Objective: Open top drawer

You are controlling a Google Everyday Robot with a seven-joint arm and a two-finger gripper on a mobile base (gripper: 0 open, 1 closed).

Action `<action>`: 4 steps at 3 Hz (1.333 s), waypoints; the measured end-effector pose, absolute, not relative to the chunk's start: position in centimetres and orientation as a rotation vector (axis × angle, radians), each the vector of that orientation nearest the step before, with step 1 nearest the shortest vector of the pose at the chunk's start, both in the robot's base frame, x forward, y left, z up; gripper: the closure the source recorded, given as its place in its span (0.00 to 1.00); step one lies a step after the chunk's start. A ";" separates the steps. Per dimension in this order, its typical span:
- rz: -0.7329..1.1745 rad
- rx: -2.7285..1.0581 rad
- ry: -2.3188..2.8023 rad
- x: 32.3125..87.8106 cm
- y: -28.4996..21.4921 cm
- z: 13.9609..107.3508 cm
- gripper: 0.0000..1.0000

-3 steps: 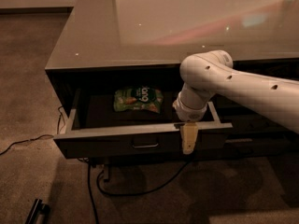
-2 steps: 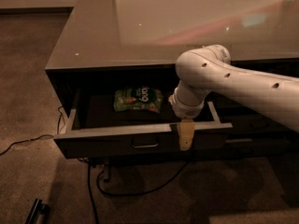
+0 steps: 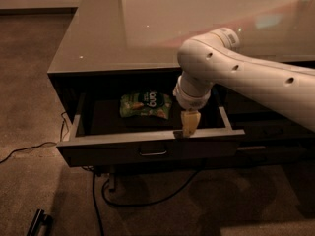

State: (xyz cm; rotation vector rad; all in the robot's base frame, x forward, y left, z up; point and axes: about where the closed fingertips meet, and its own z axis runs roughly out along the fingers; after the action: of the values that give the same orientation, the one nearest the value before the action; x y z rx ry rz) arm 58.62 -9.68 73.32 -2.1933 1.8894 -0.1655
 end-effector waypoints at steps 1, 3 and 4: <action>-0.200 -2.185 1.887 60.2 -9.9 73.9 0.42; -0.243 -2.182 1.951 62.6 -11.3 71.3 0.88; -0.220 -2.184 1.996 63.4 -12.1 69.0 1.00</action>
Offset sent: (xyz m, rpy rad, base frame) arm 0.0456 -0.0156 -0.0043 -0.0498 -0.0274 -0.0357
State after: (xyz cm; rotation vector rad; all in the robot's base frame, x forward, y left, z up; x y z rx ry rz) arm 63.38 -12.12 68.99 -2.1838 1.9960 -0.2199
